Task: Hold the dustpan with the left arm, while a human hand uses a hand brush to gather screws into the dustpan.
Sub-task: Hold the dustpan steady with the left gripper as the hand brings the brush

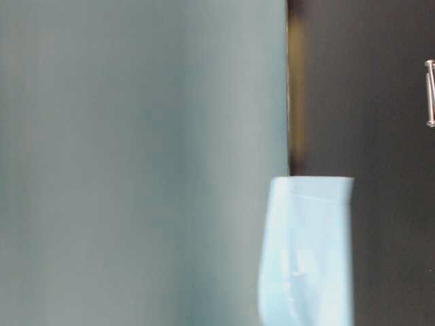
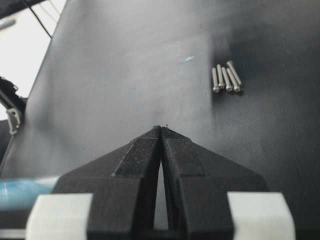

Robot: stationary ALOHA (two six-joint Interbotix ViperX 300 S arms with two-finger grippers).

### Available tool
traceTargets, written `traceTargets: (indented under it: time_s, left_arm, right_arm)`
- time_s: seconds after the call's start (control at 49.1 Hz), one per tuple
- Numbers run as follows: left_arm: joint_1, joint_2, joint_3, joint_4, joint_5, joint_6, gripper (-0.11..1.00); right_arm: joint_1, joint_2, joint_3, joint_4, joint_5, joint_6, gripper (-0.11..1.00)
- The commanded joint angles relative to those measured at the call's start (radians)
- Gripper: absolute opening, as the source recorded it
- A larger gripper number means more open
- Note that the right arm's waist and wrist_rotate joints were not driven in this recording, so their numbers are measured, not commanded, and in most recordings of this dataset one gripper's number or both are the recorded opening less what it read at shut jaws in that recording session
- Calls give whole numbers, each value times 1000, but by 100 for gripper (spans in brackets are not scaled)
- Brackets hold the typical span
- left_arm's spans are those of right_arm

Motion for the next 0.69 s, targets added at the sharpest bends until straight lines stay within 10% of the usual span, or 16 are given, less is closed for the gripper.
traceTargets:
  time_s: [0.0,0.672]
  left_arm:
    - [-6,40,-23,3,-5,-9,30]
    - [-31,279,-69,3,-86,-32,30]
  right_arm:
    - [0,3,-9,-2,-3,0,0]
    - [0,2,-8,-2,-3,2,0]
